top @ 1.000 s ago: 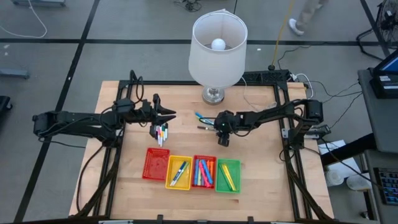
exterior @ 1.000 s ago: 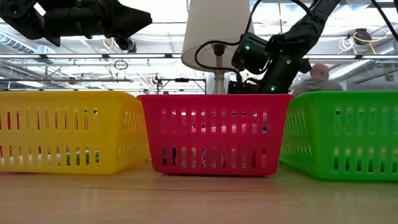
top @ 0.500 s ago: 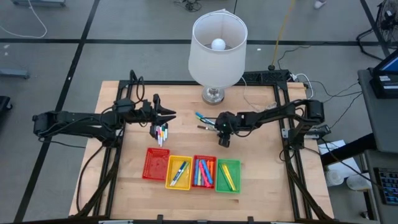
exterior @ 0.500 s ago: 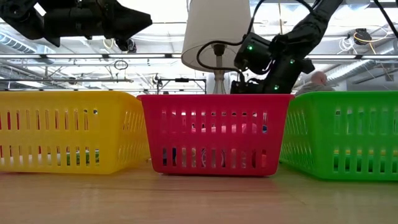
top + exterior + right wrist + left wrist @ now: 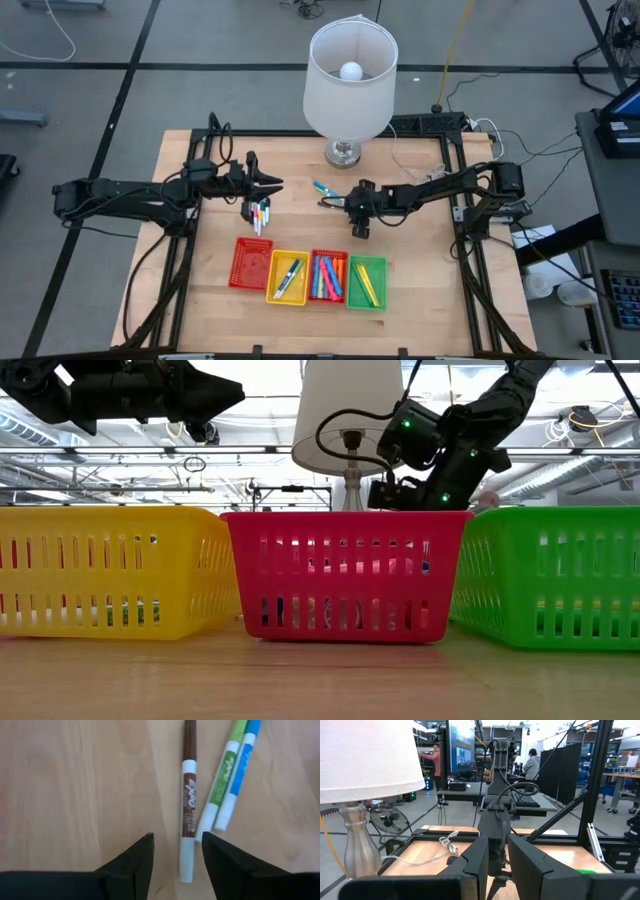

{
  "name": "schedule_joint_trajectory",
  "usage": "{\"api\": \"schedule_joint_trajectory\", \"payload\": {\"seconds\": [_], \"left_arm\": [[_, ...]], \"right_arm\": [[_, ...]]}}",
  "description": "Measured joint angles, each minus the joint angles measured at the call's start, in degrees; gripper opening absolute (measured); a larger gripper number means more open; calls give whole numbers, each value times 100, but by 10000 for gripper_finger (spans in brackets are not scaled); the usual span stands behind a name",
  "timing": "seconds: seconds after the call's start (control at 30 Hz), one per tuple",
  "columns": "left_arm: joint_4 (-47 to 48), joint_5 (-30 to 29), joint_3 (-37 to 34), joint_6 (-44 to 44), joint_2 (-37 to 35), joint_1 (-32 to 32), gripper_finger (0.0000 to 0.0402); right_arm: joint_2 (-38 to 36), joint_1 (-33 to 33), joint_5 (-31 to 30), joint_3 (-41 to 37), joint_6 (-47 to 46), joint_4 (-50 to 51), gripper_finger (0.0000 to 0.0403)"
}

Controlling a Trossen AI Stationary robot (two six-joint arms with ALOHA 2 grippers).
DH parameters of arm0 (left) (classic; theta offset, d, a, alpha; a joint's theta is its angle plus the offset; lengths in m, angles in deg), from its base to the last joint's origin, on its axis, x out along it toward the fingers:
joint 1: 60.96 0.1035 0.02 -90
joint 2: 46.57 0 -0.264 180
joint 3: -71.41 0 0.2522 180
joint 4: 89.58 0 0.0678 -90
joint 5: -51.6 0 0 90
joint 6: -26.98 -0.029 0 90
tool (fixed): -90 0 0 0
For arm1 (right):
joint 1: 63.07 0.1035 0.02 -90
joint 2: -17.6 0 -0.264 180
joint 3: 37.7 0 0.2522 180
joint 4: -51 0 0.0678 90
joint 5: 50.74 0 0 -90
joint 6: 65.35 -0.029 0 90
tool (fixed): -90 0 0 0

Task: Pick & Place Markers
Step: Put the brown marker into the yellow bin

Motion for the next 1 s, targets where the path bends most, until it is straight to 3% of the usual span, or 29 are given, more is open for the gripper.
{"api": "schedule_joint_trajectory", "payload": {"seconds": [1.0], "left_arm": [[-3, 0, 0, 34, 0, 0, 81]], "right_arm": [[-4, -48, 457, -284, -32, -391, 155]]}}
